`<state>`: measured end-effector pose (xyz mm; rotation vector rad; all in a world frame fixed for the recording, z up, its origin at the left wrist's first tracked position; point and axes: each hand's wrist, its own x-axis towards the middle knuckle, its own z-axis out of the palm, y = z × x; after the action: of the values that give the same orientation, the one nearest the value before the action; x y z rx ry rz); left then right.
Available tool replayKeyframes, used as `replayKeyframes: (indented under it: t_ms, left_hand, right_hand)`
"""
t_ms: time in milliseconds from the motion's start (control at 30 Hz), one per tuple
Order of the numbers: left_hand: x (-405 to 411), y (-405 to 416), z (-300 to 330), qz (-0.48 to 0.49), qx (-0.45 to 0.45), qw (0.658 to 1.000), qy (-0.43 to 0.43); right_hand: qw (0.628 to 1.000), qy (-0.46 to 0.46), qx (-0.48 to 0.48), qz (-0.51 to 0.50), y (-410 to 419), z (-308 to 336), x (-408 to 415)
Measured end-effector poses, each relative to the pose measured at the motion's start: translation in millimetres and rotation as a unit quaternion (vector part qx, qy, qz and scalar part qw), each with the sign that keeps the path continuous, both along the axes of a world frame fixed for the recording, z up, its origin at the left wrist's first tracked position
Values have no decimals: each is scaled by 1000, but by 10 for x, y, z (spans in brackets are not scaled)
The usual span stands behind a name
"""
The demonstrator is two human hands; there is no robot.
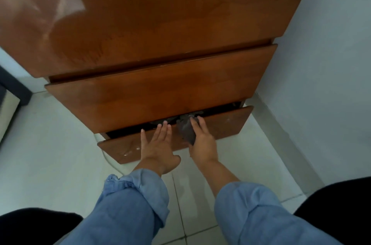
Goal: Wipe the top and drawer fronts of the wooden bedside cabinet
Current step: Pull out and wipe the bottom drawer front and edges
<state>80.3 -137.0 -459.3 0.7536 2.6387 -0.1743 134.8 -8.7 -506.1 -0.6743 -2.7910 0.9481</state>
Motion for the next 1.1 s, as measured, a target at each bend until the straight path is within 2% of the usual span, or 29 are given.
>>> replayKeyframes:
  t_ms: [100, 200, 300, 400, 500, 567, 633, 667, 700, 733, 767, 800, 967, 1100]
  left_hand:
    - [-27, -189, 17, 17, -1, 999, 31]
    - [-33, -534, -26, 64, -11, 996, 61]
    - [-74, -807, -55, 129, -2, 990, 61]
    - [-127, -932, -44, 156, 18, 987, 26]
    - [-129, -965, -92, 157, 71, 985, 27]
    - [-106, -1045, -190, 202, 134, 968, 56]
    - [-77, -1108, -271, 330, 232, 911, 83]
    - [-101, -1141, -301, 407, 308, 857, 67]
    - [-151, -1157, -293, 472, 402, 784, 20]
    - [-204, -1150, -253, 512, 483, 709, -45]
    - [-254, -1145, -212, 533, 536, 648, -97]
    - [-303, -1139, -176, 544, 558, 614, -123]
    - [-362, -1209, -151, 574, 584, 560, -127]
    - [-361, -1263, -20, 584, 626, 483, -186]
  right_hand:
    - [996, -57, 60, 19, 126, 90, -16]
    - [995, -83, 50, 30, 147, 217, -60]
    - [996, -41, -32, -67, 74, 323, -151]
    - [989, -61, -29, -134, -108, 364, -232]
    - [988, -124, 44, -86, -349, 337, -279]
    - [986, -146, 65, -46, -540, 324, -357]
    - [984, -161, 73, -19, -707, 345, -433]
    - [983, -168, 78, -6, -789, 364, -477]
    - [981, -174, 85, 3, -854, 379, -519]
    - [980, -177, 90, 9, -914, 399, -554]
    - [979, -179, 94, 15, -973, 410, -584]
    - [979, -178, 94, 20, -1024, 428, -598]
    - [979, -158, 81, 98, -1402, 456, -663]
    - [974, -136, 43, 177, -1655, 529, -760]
